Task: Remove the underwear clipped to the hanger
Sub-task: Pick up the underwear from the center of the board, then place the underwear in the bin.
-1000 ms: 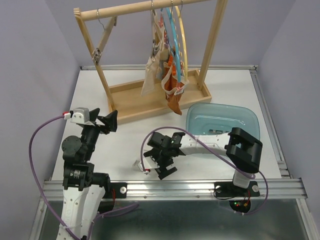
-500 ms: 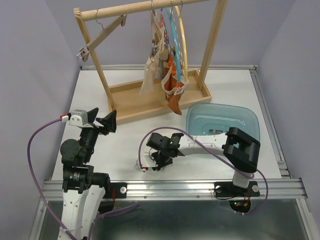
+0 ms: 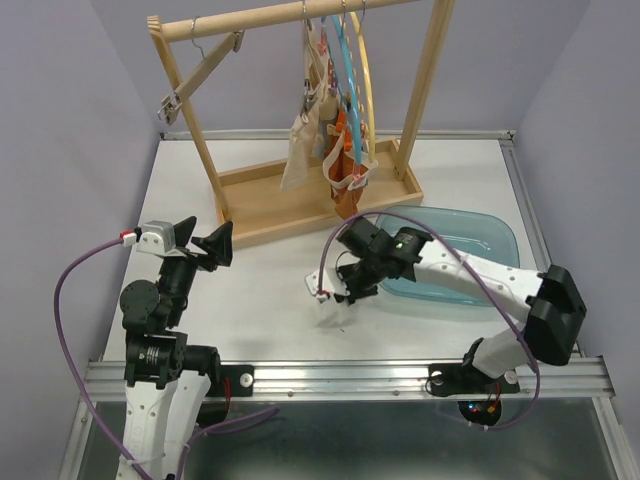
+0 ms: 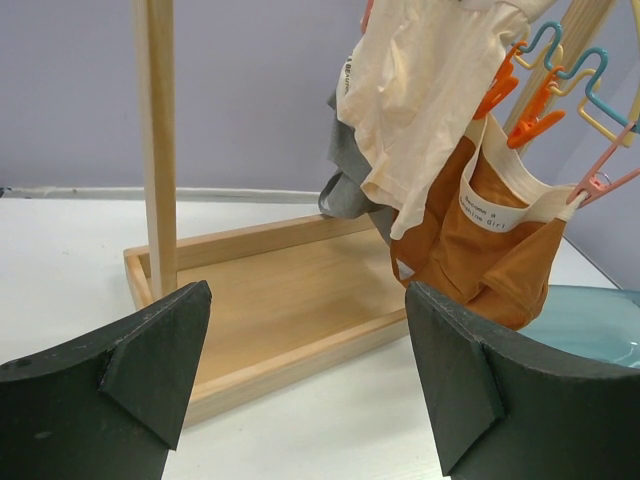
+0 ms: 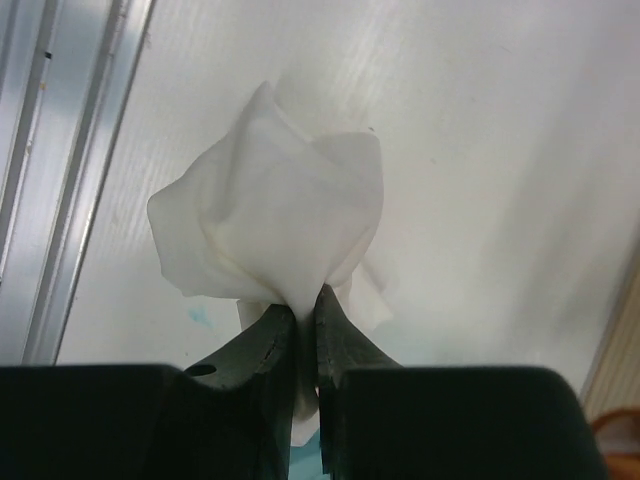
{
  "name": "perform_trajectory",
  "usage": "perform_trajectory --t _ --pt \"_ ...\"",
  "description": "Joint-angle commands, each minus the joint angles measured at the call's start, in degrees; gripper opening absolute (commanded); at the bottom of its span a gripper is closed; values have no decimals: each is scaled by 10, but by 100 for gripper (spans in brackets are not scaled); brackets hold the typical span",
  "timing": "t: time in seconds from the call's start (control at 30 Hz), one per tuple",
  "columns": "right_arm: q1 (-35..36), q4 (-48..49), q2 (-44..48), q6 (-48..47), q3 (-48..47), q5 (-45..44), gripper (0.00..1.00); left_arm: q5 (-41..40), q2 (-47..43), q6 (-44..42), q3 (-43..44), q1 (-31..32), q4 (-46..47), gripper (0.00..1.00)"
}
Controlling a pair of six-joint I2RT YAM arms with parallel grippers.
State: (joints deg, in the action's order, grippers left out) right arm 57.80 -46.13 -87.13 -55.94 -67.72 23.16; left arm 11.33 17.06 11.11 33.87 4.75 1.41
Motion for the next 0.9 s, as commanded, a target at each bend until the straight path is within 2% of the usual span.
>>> perform_trajectory --t 0.0,0.13,0.17,0.27,0.33,0.37,0.43,0.6,0.87 --pt "-80 -48 76 -23 -33 59 10 -3 -6 -9 0 -4 19 90" --pt "-190 -39 150 5 -44 80 10 -1 -6 -9 0 -4 19 90" --pt "-242 -31 160 30 -49 81 9 -1 -5 -9 0 -4 19 90" --pt "-332 -28 194 50 -55 94 9 3 -3 -8 0 -4 19 90" --pt "-363 -20 219 69 -47 95 8 9 -3 -7 -1 -3 20 90" --pt "-392 1 227 92 -30 98 4 11 -2 -7 -1 -3 20 90" --pt "-421 28 245 116 -12 95 1 11 -1 -7 -1 -3 20 90" --pt "-495 96 249 188 38 58 1 11 2 -8 -1 -4 20 90" --pt "-537 118 240 218 87 11 4 11 1 -9 -1 -3 20 90"
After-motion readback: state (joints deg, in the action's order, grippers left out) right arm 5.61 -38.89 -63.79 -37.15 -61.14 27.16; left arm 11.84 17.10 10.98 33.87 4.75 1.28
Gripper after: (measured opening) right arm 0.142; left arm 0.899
